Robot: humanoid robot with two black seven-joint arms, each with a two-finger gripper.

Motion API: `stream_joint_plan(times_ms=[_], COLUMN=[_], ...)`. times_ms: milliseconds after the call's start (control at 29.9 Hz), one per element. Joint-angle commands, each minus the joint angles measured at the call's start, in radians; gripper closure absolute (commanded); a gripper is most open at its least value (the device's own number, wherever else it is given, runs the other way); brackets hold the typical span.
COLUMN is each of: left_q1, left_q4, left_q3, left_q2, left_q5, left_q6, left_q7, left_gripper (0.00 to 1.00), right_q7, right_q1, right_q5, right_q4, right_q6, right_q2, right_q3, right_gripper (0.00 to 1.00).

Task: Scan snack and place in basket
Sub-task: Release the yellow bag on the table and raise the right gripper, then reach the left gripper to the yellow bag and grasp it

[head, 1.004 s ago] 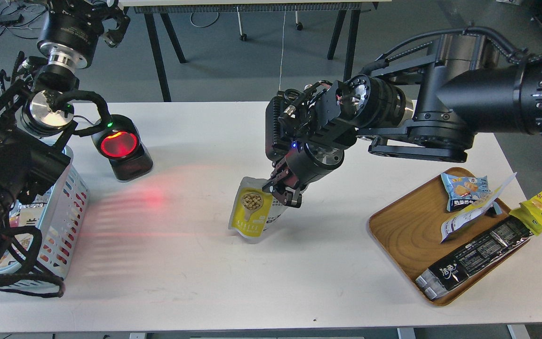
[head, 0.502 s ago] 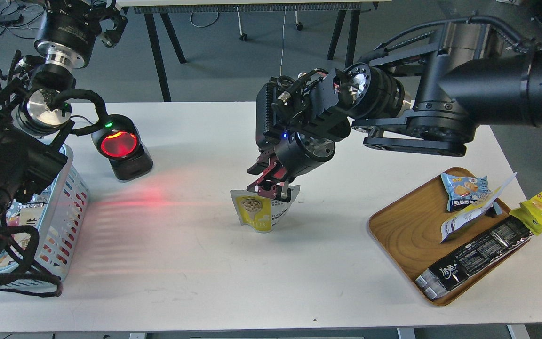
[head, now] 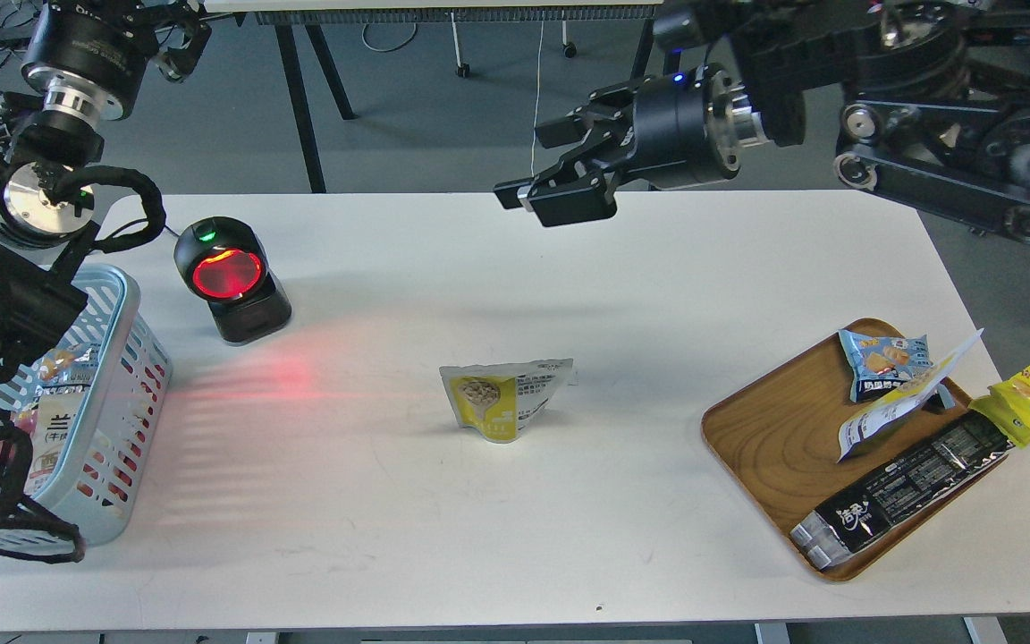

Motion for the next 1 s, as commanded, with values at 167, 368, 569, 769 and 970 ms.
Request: stream_joint_plan(times_ms=[167, 368, 569, 769, 970], left_q1=[-0.040, -0.160, -0.228, -0.218, -0.220], left_q4=[-0.237, -0.360, -0.462, -0.669, -0.883], left_q3=[0.127, 0.128, 0.128, 0.142, 0.266], left_q2=[0.157, 0.227, 0.232, 0.224, 0.220], left_q5=[0.198, 0.598, 0.901, 1.183, 1.409], left_q6=[0.001, 0.001, 0.001, 0.001, 0.001], left_q7=[0.005, 0.005, -0.002, -0.002, -0.003], left_gripper=[0.00, 0.00, 0.00, 0.00, 0.00], right_q7=[0.000, 0.000, 0.000, 0.000, 0.000], right_q1=[-0.133, -0.250, -0.386, -0.448, -0.555], right_q5=[0.441, 0.856, 1.208, 1.384, 1.554], right_q4=[-0.005, -0.030, -0.212, -0.460, -0.551], right_q6=[0.064, 0.061, 0.064, 0.214, 0.242], right_q2=[-0.183, -0.211, -0.197, -0.096, -0.068], right_q3=[0.124, 0.177, 0.322, 0.431, 0.545], right_gripper=[0.02, 0.02, 0.01, 0.01, 0.01])
